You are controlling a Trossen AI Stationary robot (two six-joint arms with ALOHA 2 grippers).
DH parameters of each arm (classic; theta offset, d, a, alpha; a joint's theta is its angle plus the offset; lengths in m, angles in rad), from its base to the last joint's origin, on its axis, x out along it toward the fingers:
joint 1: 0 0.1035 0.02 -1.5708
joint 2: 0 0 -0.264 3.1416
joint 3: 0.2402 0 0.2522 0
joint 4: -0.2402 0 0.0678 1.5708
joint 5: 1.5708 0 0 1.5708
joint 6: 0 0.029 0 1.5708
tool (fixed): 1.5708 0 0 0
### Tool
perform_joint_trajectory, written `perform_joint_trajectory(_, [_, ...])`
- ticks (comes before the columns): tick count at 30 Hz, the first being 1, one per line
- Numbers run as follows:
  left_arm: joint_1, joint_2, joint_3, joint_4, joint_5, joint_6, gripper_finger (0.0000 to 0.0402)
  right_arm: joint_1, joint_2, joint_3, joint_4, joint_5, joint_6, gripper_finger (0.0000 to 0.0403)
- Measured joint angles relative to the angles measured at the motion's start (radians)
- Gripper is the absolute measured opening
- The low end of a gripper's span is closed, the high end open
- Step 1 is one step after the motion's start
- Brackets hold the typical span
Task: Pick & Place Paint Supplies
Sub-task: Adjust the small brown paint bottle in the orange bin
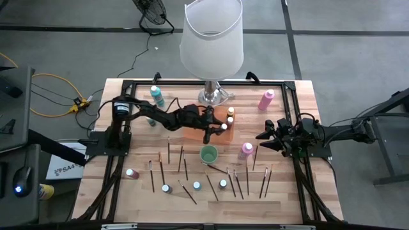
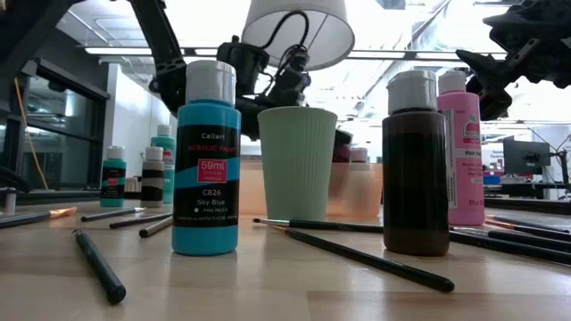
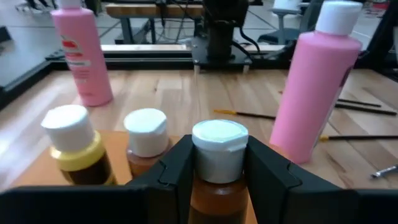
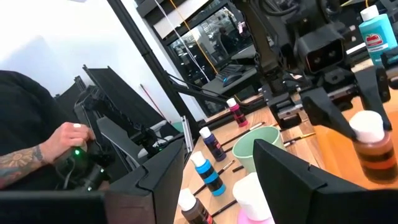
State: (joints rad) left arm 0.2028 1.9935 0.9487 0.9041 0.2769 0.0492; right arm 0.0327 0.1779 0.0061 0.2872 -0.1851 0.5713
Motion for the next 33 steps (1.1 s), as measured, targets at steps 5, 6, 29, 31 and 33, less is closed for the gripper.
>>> perform_joint_trajectory(5, [-0.001, 0.040, 0.026, 0.023, 0.005, -0.001, 0.0111, 0.000, 0.000, 0.000, 0.000, 0.000, 0.000, 0.0188])
perform_joint_trajectory(6, [-0.001, 0.041, 0.029, 0.023, 0.006, -0.002, 0.0111, 0.000, 0.000, 0.000, 0.000, 0.000, 0.000, 0.0188])
perform_joint_trajectory(29, [0.000, 0.042, 0.035, 0.006, 0.001, -0.006, 0.0132, 0.000, 0.000, 0.000, 0.000, -0.001, 0.000, 0.0188])
perform_joint_trajectory(31, [0.000, 0.042, 0.035, 0.006, 0.000, -0.006, 0.0132, 0.000, 0.000, 0.000, 0.000, -0.001, 0.000, 0.0188])
perform_joint_trajectory(33, [0.000, 0.042, 0.035, 0.006, 0.000, -0.006, 0.0132, 0.000, 0.000, 0.000, 0.000, -0.001, 0.000, 0.0188])
